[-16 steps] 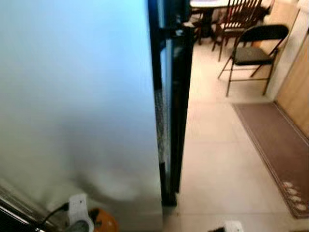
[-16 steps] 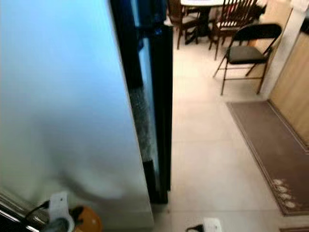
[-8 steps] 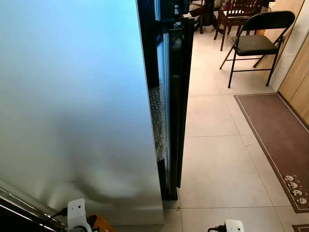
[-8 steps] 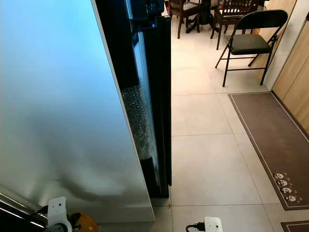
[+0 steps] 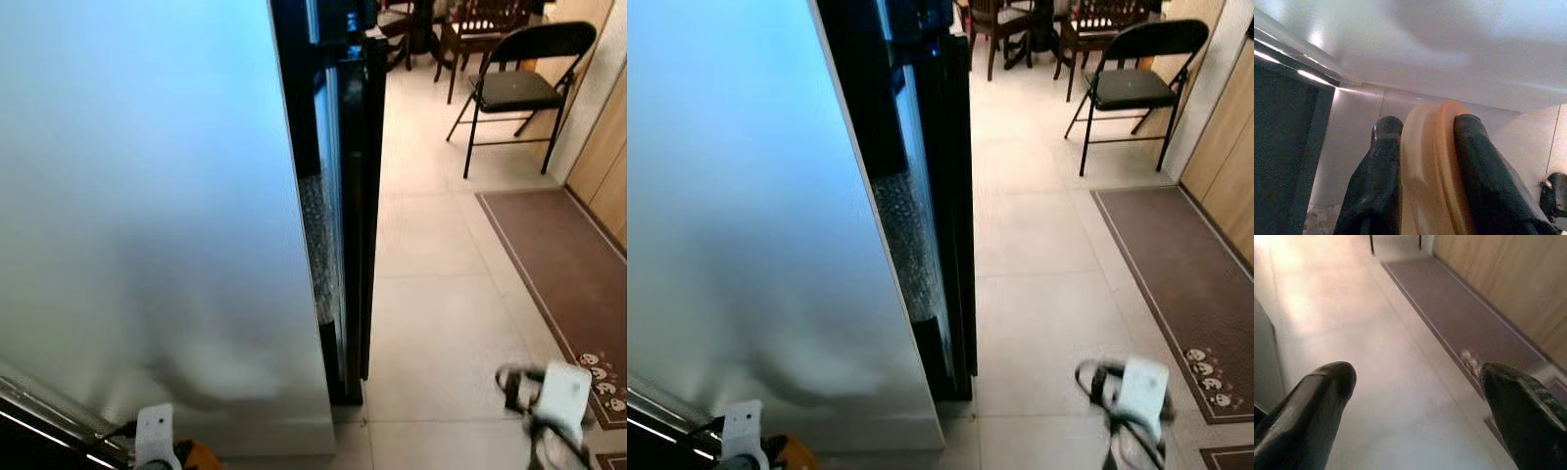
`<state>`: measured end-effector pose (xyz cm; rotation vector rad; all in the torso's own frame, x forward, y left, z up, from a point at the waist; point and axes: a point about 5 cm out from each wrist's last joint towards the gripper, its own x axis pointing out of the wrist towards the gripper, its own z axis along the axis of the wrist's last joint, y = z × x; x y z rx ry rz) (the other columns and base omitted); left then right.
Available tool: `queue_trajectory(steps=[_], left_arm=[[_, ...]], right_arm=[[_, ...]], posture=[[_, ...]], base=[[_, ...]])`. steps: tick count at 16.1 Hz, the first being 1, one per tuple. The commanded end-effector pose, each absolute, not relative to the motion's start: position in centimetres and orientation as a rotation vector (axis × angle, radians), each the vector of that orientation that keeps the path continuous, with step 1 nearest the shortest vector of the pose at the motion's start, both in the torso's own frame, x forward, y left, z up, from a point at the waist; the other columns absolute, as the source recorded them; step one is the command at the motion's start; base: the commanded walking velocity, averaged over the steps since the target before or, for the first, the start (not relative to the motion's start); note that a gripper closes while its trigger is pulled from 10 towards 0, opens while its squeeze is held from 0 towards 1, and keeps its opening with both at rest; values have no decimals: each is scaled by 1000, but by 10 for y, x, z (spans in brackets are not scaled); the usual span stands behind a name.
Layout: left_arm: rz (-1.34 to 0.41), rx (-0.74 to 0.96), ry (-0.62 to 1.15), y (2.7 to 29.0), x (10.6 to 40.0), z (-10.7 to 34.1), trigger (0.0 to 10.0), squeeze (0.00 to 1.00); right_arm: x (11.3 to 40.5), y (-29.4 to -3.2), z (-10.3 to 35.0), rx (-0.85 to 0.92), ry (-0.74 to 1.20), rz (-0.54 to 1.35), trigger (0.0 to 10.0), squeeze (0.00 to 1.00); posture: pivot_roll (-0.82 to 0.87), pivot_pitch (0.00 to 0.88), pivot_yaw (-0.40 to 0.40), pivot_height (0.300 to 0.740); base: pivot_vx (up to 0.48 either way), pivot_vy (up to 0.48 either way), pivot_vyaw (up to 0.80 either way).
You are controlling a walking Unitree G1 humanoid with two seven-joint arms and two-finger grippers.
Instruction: Restocking fridge
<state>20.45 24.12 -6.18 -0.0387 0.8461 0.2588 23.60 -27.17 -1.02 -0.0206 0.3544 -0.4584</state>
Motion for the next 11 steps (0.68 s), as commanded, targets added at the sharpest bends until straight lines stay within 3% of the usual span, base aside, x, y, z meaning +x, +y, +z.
queue_trajectory(steps=[1, 3, 5, 8, 11], left_arm=[[243, -1, 862, 246, 200, -63, 10000, 0], [241, 13, 870, 248, 198, -63, 10000, 0], [234, 22, 877, 248, 197, -64, 10000, 0], [242, 3, 865, 244, 199, -64, 10000, 0], [237, 4, 870, 241, 197, -66, 10000, 0]], right_arm=[[246, -252, -5, -57, 308, -404, 10000, 0], [269, -232, 18, -108, 186, -287, 10000, 0], [289, -193, 42, -91, 76, -138, 10000, 0], [301, -152, 65, -15, 2, -47, 10000, 0], [312, -133, 82, 19, -22, 11, 10000, 0]], posture=[[-130, 0, 99, 740], [-140, 0, 105, 740], [-149, 0, 108, 740], [-136, 0, 97, 740], [-138, 0, 98, 740]], base=[[0, 0, 0], [0, 0, 0], [0, 0, 0], [0, 0, 0], [0, 0, 0]])
